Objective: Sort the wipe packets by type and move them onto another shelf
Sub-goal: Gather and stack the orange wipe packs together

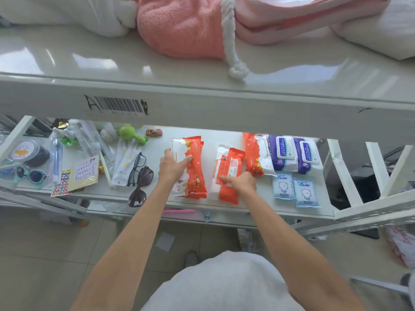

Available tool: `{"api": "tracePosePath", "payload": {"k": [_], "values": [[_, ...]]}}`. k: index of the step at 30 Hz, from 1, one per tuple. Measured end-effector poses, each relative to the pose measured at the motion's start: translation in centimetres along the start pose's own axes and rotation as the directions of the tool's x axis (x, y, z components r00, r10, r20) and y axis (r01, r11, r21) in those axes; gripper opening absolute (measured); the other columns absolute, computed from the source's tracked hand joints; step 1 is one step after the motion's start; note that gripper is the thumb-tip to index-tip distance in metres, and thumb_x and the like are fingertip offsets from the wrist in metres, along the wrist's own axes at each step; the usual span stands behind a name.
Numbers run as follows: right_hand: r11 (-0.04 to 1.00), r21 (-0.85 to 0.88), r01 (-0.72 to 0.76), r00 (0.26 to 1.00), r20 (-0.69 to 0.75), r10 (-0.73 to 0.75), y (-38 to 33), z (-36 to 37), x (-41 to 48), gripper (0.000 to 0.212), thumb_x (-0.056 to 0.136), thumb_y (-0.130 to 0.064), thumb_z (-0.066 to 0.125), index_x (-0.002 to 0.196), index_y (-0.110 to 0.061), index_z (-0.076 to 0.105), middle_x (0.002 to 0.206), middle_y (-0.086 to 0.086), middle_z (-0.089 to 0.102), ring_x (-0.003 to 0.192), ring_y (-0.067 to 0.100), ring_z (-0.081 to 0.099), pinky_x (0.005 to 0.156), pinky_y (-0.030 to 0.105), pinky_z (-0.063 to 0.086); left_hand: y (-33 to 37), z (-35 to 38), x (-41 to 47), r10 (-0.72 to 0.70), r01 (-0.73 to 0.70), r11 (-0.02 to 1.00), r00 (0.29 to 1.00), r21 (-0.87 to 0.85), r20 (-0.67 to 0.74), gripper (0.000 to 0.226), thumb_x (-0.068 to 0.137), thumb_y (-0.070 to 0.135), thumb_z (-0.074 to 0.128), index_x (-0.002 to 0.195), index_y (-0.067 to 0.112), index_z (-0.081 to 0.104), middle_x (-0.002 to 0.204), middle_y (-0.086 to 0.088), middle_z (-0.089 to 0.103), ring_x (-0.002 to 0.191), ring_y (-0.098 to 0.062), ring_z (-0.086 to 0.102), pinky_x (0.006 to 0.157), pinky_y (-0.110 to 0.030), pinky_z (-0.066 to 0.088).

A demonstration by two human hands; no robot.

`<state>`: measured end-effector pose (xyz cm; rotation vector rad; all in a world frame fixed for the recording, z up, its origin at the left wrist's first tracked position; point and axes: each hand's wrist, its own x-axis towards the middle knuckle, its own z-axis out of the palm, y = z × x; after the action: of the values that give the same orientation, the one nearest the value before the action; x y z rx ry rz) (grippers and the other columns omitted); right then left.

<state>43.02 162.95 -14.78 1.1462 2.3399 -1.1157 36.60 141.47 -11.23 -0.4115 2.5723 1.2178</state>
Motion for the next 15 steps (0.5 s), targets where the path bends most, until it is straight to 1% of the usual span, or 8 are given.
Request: {"api": "tracePosePath", "payload": {"k": [2, 3, 6, 8, 9, 11, 13, 15], "values": [[0.995, 0.097, 0.022, 0.997, 0.065, -0.029, -0.3, -0.8, 0.1, 0.069, 0.066, -0.051, 0.089, 0.116, -0.007, 0.069, 0.12, 0.013, 0.073, 0.112, 0.031, 0.068, 0.097, 0.041, 0.055, 0.3, 0.2, -0.2, 0.047, -0.045, 0.997, 0.998, 0.056, -0.029, 0.081, 0.088, 0.049, 0.073, 0.149, 0.011, 0.036, 0.139, -0.019, 0.051, 0.13, -0.035, 0.052, 0.104, -0.046, 0.045], [0.994, 0.09, 0.066, 0.997, 0.043, -0.07, -0.6, -1.2, -0.1, 0.059, 0.072, -0.046, 0.085, 0.115, -0.009, 0.069, 0.117, 0.013, 0.073, 0.111, 0.032, 0.068, 0.096, 0.04, 0.055, 0.4, 0.3, -0.4, 0.056, -0.055, 0.997, 0.998, 0.049, -0.017, 0.082, 0.088, 0.046, 0.074, 0.151, 0.011, 0.034, 0.142, -0.019, 0.049, 0.132, -0.035, 0.05, 0.106, -0.046, 0.043], [0.973, -0.003, 0.231, 0.961, -0.157, -0.228, -2.1, -1.3, -1.6, 0.048, 0.078, -0.039, 0.074, 0.115, -0.011, 0.064, 0.116, 0.016, 0.066, 0.112, 0.036, 0.062, 0.092, 0.04, 0.052, 0.2, 0.4, -0.6, 0.05, -0.05, 0.999, 0.998, -0.01, 0.028, 0.086, 0.089, 0.045, 0.073, 0.155, 0.017, 0.027, 0.156, -0.016, 0.043, 0.139, -0.035, 0.046, 0.11, -0.049, 0.046], [0.945, -0.186, 0.269, 0.92, -0.242, -0.309, -3.0, -0.7, -2.7, 0.054, 0.076, -0.037, 0.075, 0.118, -0.008, 0.056, 0.125, 0.018, 0.051, 0.117, 0.038, 0.052, 0.092, 0.045, 0.052, -0.2, 0.4, -0.5, 0.052, -0.051, 0.998, 0.998, -0.024, 0.042, 0.087, 0.089, 0.047, 0.072, 0.157, 0.022, 0.024, 0.161, -0.012, 0.038, 0.141, -0.036, 0.045, 0.108, -0.053, 0.047], [0.923, -0.289, 0.254, 0.916, -0.235, -0.326, -3.1, -0.1, -3.0, 0.061, 0.075, -0.036, 0.076, 0.122, -0.007, 0.05, 0.131, 0.018, 0.045, 0.12, 0.039, 0.049, 0.093, 0.047, 0.052, -0.3, 0.3, -0.6, 0.047, -0.046, 0.999, 0.998, -0.028, 0.048, 0.088, 0.089, 0.049, 0.072, 0.157, 0.024, 0.023, 0.162, -0.011, 0.037, 0.141, -0.037, 0.045, 0.107, -0.053, 0.048], [0.88, -0.413, 0.235, 0.934, -0.156, -0.322, -2.9, 1.1, -3.5, 0.073, 0.077, -0.04, 0.078, 0.131, -0.007, 0.04, 0.139, 0.018, 0.036, 0.125, 0.038, 0.047, 0.095, 0.048, 0.052, -0.6, 0.2, -0.6, 0.028, -0.024, 0.998, 0.997, -0.053, 0.069, 0.09, 0.088, 0.052, 0.072, 0.158, 0.03, 0.02, 0.164, -0.006, 0.034, 0.139, -0.036, 0.047, 0.101, -0.046, 0.053], [0.864, -0.444, 0.236, 0.958, -0.045, -0.285, -2.3, 2.3, -3.8, 0.084, 0.079, -0.048, 0.078, 0.138, -0.009, 0.033, 0.14, 0.016, 0.034, 0.129, 0.036, 0.045, 0.096, 0.044, 0.052, -0.8, 0.2, -0.7, 0.004, 0.007, 0.995, 0.995, -0.103, 0.099, 0.092, 0.089, 0.051, 0.072, 0.16, 0.034, 0.017, 0.165, -0.003, 0.032, 0.136, -0.033, 0.049, 0.084, -0.035, 0.056], [0.855, -0.455, 0.25, 0.963, 0.021, -0.27, -1.9, 3.0, -3.5, 0.099, 0.077, -0.062, 0.076, 0.145, -0.011, 0.026, 0.14, 0.016, 0.034, 0.13, 0.035, 0.047, 0.096, 0.043, 0.052, -1.0, -0.1, -0.8, -0.018, 0.036, 0.987, 0.993, -0.157, 0.117, 0.092, 0.089, 0.049, 0.073, 0.16, 0.036, 0.017, 0.163, -0.005, 0.033, 0.134, -0.032, 0.05, 0.071, -0.03, 0.053]]}}
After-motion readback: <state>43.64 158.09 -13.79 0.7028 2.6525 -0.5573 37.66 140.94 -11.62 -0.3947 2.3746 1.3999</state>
